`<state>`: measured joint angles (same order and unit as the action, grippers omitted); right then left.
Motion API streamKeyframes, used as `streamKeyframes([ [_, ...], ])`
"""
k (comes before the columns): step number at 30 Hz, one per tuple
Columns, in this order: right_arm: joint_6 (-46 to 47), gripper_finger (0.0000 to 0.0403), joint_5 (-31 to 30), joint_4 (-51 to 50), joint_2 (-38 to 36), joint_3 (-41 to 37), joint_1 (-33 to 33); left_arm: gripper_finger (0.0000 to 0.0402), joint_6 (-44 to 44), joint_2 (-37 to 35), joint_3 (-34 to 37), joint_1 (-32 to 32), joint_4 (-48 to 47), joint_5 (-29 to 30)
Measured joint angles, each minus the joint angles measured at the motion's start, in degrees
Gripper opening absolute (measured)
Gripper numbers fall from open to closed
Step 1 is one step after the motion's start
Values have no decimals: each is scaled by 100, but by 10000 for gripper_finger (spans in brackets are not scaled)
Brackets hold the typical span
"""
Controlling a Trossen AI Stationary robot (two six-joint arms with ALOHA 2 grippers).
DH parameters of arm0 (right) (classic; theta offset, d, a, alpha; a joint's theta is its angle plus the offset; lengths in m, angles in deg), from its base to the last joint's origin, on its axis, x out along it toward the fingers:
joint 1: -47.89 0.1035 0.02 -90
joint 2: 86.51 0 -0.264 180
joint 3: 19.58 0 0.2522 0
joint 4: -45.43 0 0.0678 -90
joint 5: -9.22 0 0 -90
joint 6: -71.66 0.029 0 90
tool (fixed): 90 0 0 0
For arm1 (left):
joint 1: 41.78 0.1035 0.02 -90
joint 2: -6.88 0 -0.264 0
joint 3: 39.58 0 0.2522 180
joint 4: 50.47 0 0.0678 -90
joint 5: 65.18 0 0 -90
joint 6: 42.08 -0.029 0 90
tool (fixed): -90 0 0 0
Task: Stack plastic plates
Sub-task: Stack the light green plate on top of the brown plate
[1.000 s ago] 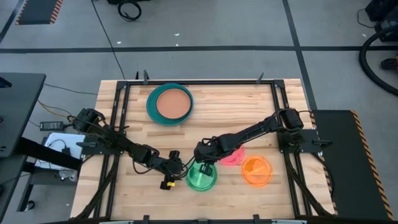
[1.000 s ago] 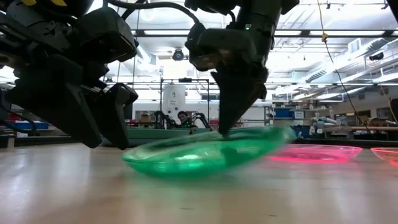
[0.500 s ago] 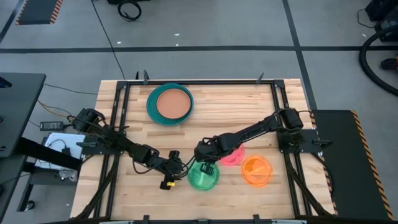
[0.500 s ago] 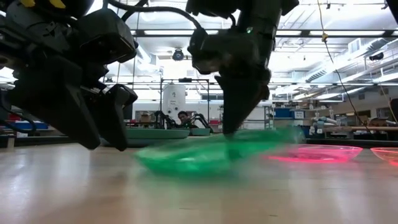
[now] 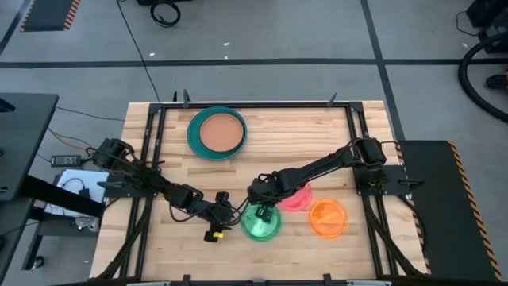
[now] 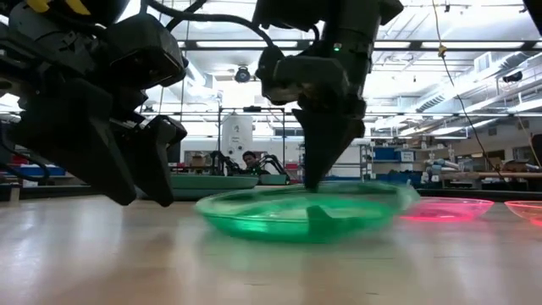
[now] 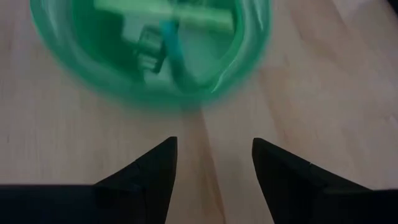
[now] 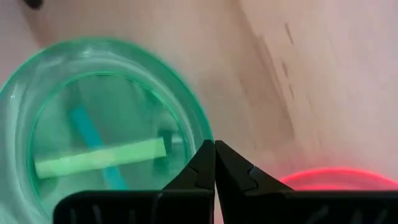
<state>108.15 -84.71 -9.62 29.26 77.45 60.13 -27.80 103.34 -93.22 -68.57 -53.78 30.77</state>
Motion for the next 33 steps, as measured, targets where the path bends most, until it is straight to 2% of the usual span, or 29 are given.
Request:
streamKeyframes([
  [2, -9, 9, 294, -178, -4, 6, -38, 217, 5, 0, 0, 0, 1, -2],
  [4, 203, 9, -152, -229, -21, -4, -42, 217, 6, 2, 0, 0, -3, 0],
  [6, 29, 9, 327, -190, -50, 4, -113, 217, 9, 2, 0, 0, 22, -2],
  [9, 172, 9, -2, -215, -70, -4, -153, 217, 5, 2, 0, 0, -7, 1],
  [11, 17, 9, 518, -225, -70, 12, -188, 217, 9, 2, 0, 0, 14, -2],
  [13, 169, 9, 92, -325, -81, -2, -202, 217, 8, 2, 0, 0, -29, -2],
  [16, -7, 9, 522, -288, -59, 28, -243, 217, 9, 2, -2, 0, 0, -2],
  [18, 140, 9, 98, -346, -49, 9, -244, 217, 5, 2, 0, 0, -31, -2],
  [20, -44, 9, 514, -283, -42, 17, -245, 217, 9, 2, 0, 0, 10, -3],
  [23, 89, 9, 173, -382, -80, 11, -254, 217, 8, 4, 0, 0, -12, -1],
  [27, -2, 9, 214, -295, -111, 17, -230, 217, 14, 4, -2, 28, 44, -3],
  [33, -2, 9, 43, -49, -109, 15, -189, 217, 618, 2, -2, 330, 238, 75],
])
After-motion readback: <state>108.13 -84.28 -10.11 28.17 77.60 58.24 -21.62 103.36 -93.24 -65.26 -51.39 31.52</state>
